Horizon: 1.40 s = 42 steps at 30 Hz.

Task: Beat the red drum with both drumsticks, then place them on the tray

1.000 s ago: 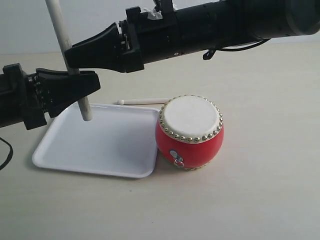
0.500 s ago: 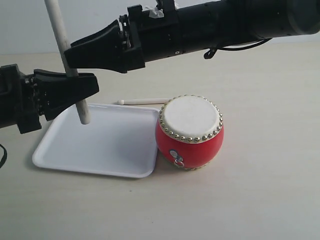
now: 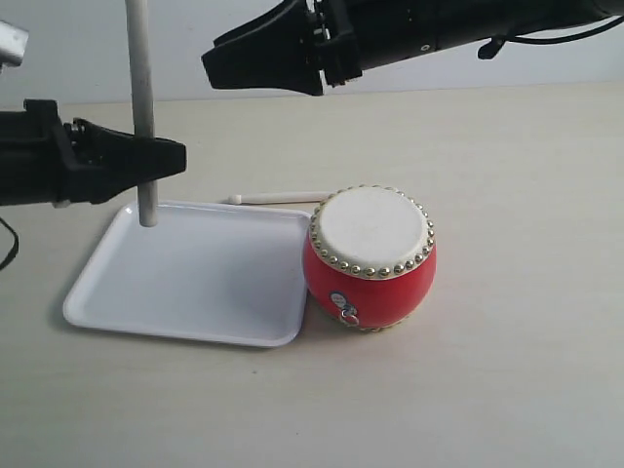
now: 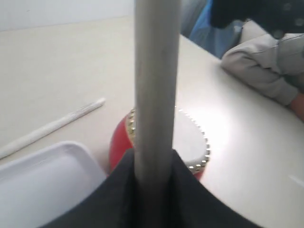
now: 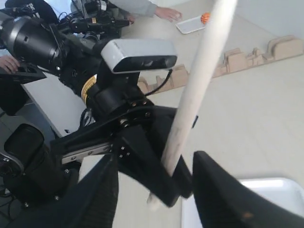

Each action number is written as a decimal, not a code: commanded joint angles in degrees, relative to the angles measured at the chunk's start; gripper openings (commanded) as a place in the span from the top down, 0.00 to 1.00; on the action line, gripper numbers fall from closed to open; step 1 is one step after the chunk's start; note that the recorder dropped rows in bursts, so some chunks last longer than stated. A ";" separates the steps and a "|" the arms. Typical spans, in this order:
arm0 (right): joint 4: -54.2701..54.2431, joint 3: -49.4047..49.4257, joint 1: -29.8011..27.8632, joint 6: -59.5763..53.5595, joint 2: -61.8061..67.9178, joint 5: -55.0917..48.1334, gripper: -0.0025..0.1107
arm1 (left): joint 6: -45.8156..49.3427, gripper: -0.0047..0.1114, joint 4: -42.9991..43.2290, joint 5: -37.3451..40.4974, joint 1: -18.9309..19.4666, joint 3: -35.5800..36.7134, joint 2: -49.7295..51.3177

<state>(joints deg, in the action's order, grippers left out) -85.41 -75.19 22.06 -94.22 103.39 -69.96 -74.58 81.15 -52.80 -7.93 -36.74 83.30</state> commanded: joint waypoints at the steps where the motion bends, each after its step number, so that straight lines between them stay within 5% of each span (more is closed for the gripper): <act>1: 2.58 0.03 -0.66 0.95 -0.52 3.09 0.56 | -12.20 0.96 10.50 11.14 0.21 -6.68 -0.35; 5: 4.68 0.03 -0.66 2.19 -0.52 9.10 0.56 | -22.11 0.96 18.79 19.31 0.21 -11.08 -0.35; 12: 11.86 0.03 -0.66 6.17 -0.52 16.30 0.56 | -21.41 0.96 18.79 28.57 0.01 -11.92 -0.35; 18: 15.54 -2.58 -0.66 12.39 -0.52 25.14 0.56 | -17.56 0.96 18.79 48.94 0.01 -11.70 -0.13; 22: 29.00 -7.72 -0.66 21.30 -0.52 25.38 0.56 | -15.21 0.96 18.79 59.80 0.01 -11.50 0.34; 31: 63.26 -19.26 -0.66 48.98 0.09 25.82 0.56 | -5.12 0.96 13.67 62.89 0.01 -11.50 3.79; 34: 68.13 -22.09 -0.66 51.47 0.67 21.79 0.56 | 15.12 0.96 -6.75 76.65 0.01 -12.92 5.81; 35: 69.10 -22.52 -0.66 51.47 0.67 20.23 0.56 | 28.03 0.96 -21.16 84.36 0.13 -15.29 6.63; 36: 69.11 -22.52 -0.66 51.47 0.67 19.87 0.56 | 34.29 0.96 -27.01 85.70 0.37 -16.32 6.93; 38: 69.17 -22.52 -0.66 50.69 0.82 18.35 0.56 | 56.12 0.96 -51.93 85.57 0.60 -19.38 7.44; 40: 69.17 -22.52 -0.66 49.10 1.63 14.71 0.57 | 89.50 0.96 -82.12 87.77 -2.18 -21.85 8.46; 42: 69.06 -22.52 -0.66 47.93 2.77 12.63 0.58 | 100.48 0.96 -92.57 93.08 -5.51 -24.10 9.44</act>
<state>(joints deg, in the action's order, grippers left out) -16.53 -97.16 21.82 -44.99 105.17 -55.33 12.81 0.34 36.34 -10.96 -58.89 92.04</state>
